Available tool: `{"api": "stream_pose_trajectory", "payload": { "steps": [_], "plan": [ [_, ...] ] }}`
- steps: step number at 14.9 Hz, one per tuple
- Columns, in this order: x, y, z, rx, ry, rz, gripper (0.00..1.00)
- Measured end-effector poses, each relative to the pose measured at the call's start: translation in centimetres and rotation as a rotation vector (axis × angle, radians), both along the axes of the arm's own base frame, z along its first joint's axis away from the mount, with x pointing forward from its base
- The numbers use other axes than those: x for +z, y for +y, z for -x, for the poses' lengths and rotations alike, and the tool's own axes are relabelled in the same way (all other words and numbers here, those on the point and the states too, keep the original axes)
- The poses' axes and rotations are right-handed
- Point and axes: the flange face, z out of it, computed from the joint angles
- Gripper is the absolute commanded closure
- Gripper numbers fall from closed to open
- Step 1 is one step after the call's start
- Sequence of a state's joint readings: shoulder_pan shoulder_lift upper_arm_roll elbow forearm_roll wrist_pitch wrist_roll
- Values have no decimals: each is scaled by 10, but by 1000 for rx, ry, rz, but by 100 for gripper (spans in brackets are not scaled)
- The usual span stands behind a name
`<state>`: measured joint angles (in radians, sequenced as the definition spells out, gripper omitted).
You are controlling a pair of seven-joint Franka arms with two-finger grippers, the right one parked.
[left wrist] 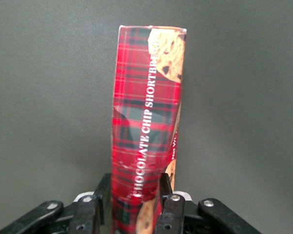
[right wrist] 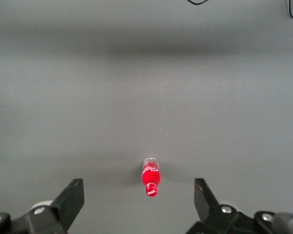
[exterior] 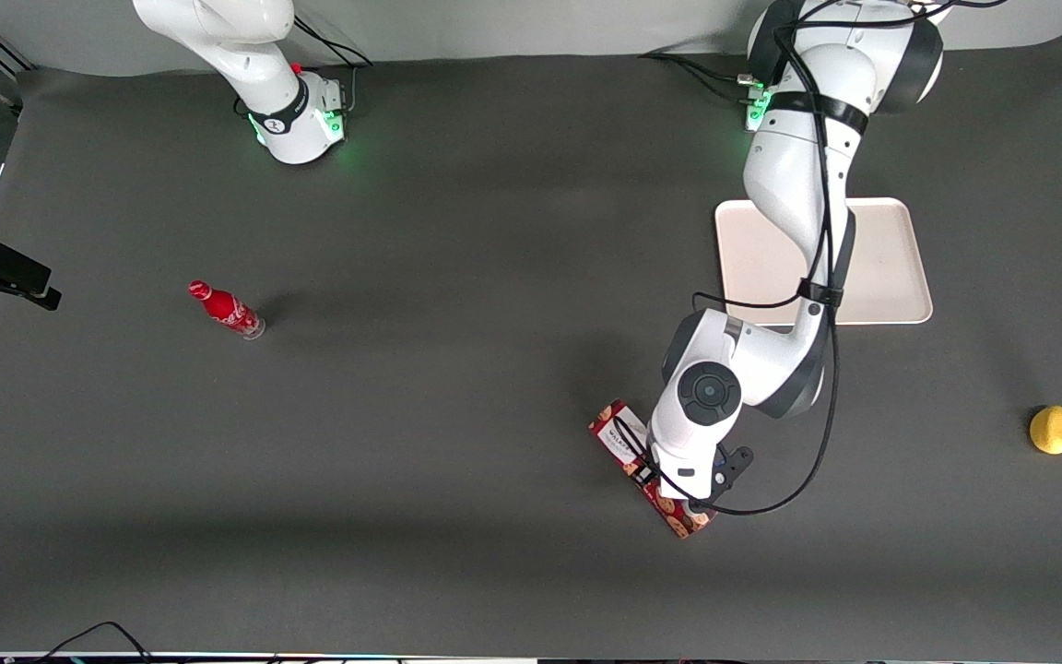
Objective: Place red cookie box on tray
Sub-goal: 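Close the left gripper around the middle of the box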
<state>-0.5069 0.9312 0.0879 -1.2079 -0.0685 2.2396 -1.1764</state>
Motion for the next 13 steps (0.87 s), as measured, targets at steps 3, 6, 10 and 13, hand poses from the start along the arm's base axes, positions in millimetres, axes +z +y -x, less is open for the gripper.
{"api": "stream_pose_trajectory", "payload": {
  "steps": [3,6,10,13],
  "plan": [
    [-2,-2,0,14,-4,7,94],
    [-2,-3,0,17,-5,13,100],
    [-1,-4,0,-5,-7,11,100],
    [5,-4,-3,-50,-18,13,100]
  ]
}}
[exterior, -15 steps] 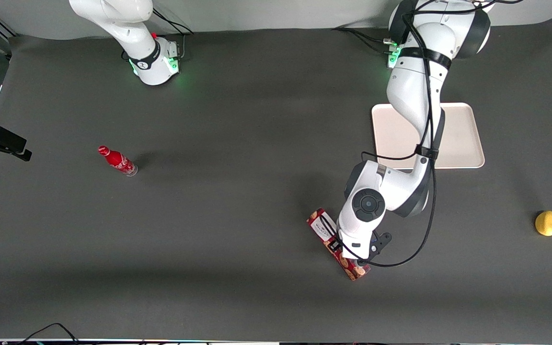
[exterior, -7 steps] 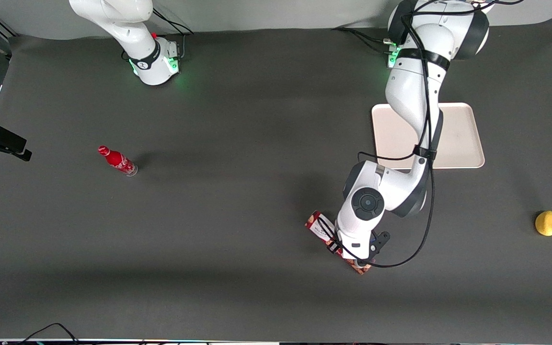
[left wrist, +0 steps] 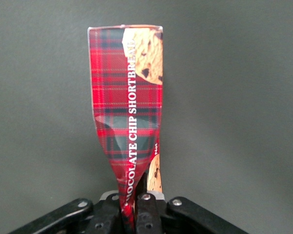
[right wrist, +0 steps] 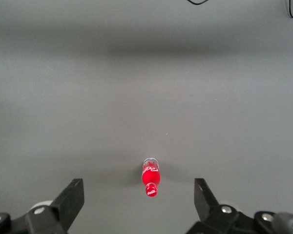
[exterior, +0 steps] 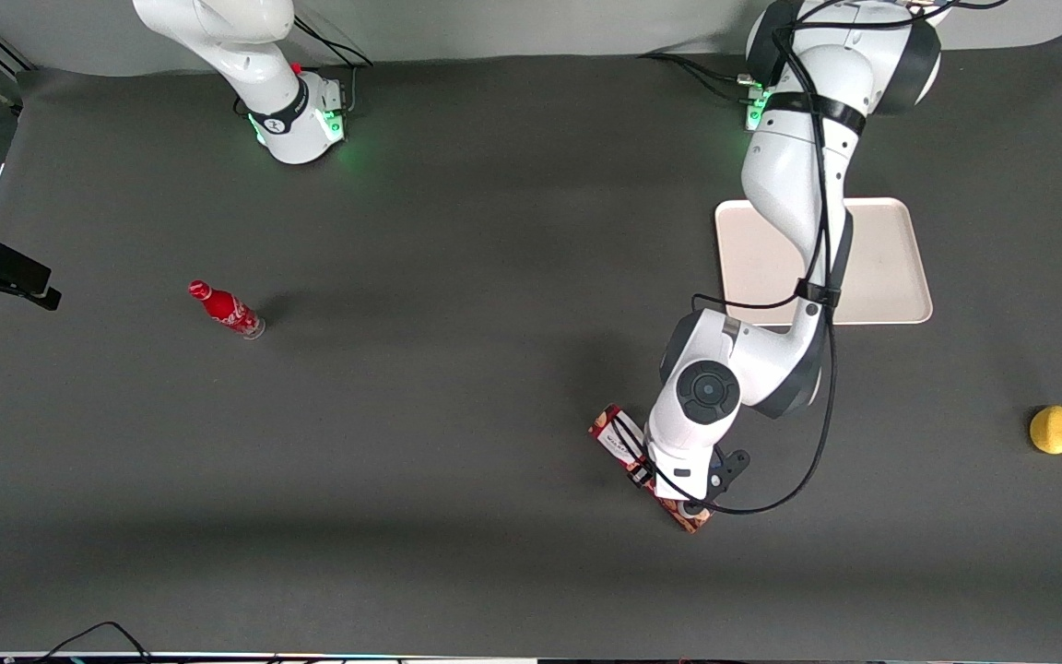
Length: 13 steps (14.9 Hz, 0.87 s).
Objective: Place red cookie box on tray
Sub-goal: 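Close the left gripper around the middle of the box, then lift the box with the left gripper and carry it toward the tray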
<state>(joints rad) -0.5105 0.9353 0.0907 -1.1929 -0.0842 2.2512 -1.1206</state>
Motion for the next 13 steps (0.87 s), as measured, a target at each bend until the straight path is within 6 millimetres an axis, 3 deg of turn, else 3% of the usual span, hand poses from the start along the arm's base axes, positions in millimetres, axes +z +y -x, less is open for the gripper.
{"api": "stream_pose_trajectory", "payload": {
  "steps": [2,4,8,11,13],
  "plan": [
    [17,5,-5,-29,4,23,100],
    [51,18,-9,-74,30,26,100],
    [162,56,5,-212,141,24,100],
    [246,119,29,-376,223,3,100],
    [277,171,49,-472,250,-55,100]
  ]
}}
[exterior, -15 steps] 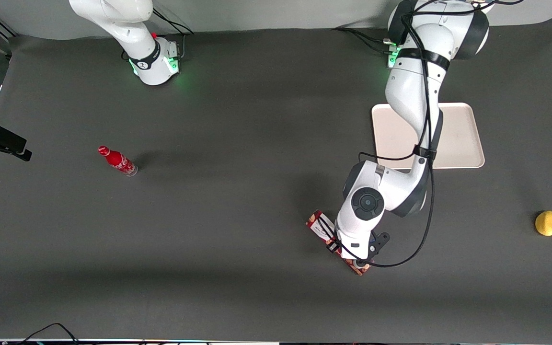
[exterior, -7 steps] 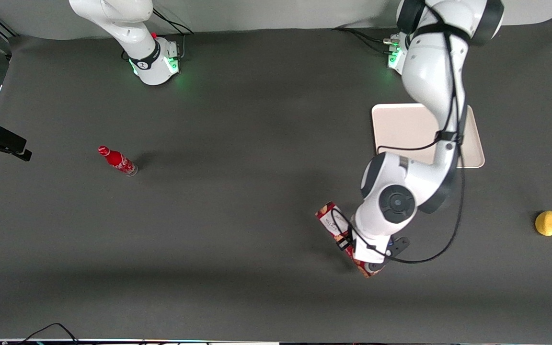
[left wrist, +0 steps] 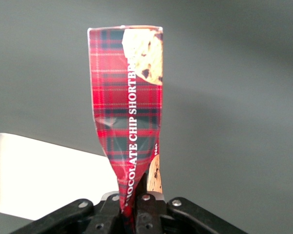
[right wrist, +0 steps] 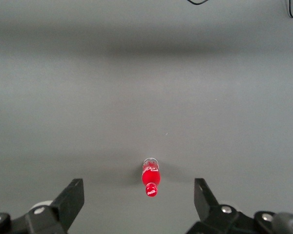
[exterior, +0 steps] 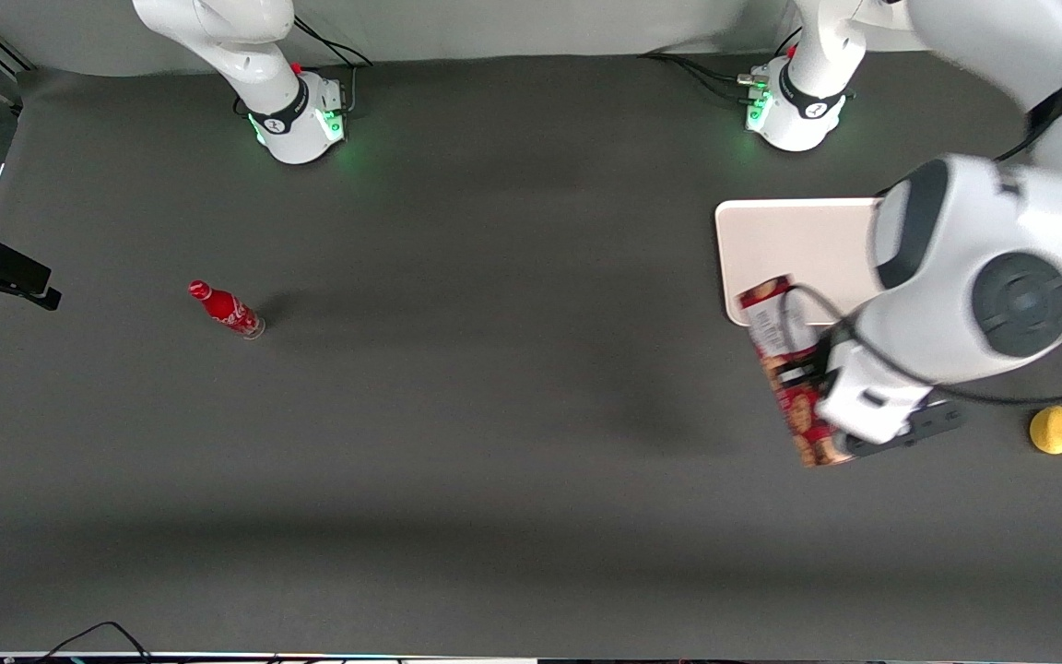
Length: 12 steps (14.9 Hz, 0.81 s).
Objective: Place red cookie box on tray
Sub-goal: 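Lift the box with the left gripper and carry it toward the tray, then lower the held box onto the tray's rim area with the left gripper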
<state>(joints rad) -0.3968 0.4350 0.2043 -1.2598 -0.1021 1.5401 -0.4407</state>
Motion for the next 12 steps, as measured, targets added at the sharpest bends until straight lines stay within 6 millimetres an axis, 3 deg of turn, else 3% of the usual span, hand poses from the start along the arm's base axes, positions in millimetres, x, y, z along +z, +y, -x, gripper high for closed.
{"api": "stream_pose_trajectory", "payload": {
  "steps": [2,5,9,12],
  "plan": [
    [13,49,23,-86,13,-46,100],
    [11,118,57,-151,22,-33,100],
    [-25,205,119,-202,-32,-30,100],
    [-66,247,169,-217,-62,-2,100]
  ]
}}
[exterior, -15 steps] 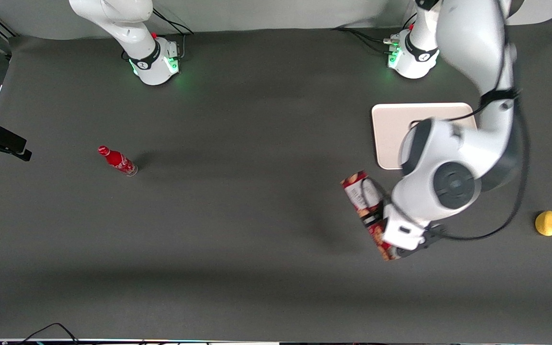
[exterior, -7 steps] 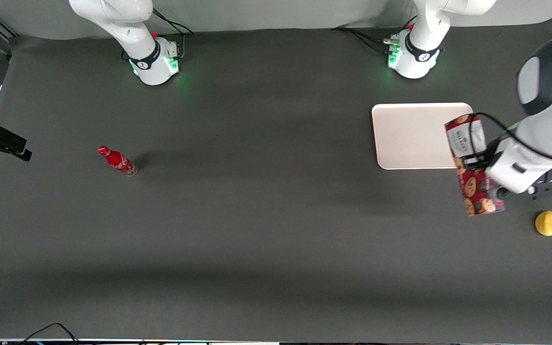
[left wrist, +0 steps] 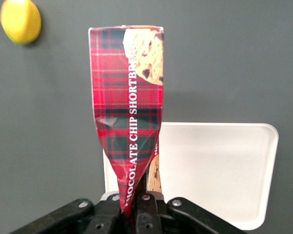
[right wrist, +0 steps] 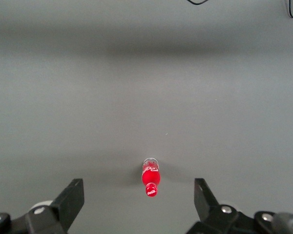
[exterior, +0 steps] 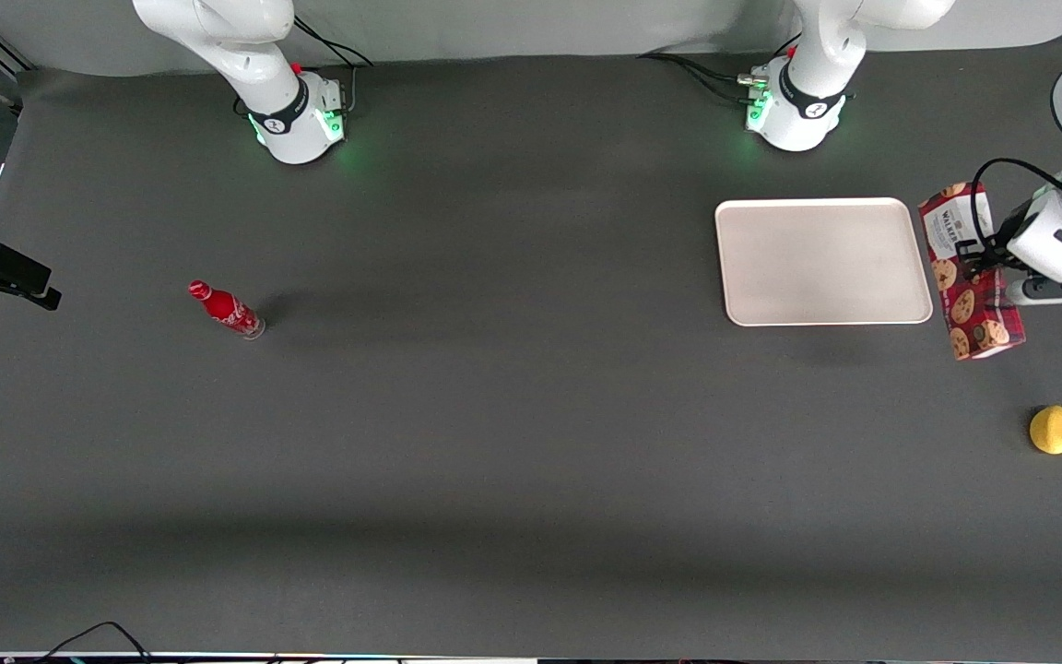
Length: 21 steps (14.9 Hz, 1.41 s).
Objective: Place red cookie box on tray
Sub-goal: 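Lower the held box onto the tray's rim area with the left gripper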
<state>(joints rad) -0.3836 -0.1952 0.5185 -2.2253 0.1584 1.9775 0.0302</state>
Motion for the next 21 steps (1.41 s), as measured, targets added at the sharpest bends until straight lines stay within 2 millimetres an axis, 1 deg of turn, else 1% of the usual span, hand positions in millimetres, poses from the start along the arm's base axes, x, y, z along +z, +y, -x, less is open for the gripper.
{"api": "stream_pose_trajectory", "payload": {
  "steps": [2,4,8,10,15,19,21],
  "plan": [
    [-28,24,25,1,-2,38,100],
    [-55,37,47,1,4,66,100],
    [-111,44,82,-17,-10,55,100],
    [-134,44,98,-23,-8,72,100],
    [-163,41,121,-49,-71,67,100],
    [-171,58,130,-41,-69,47,100],
    [-173,62,131,-37,-78,40,100]
  ]
}}
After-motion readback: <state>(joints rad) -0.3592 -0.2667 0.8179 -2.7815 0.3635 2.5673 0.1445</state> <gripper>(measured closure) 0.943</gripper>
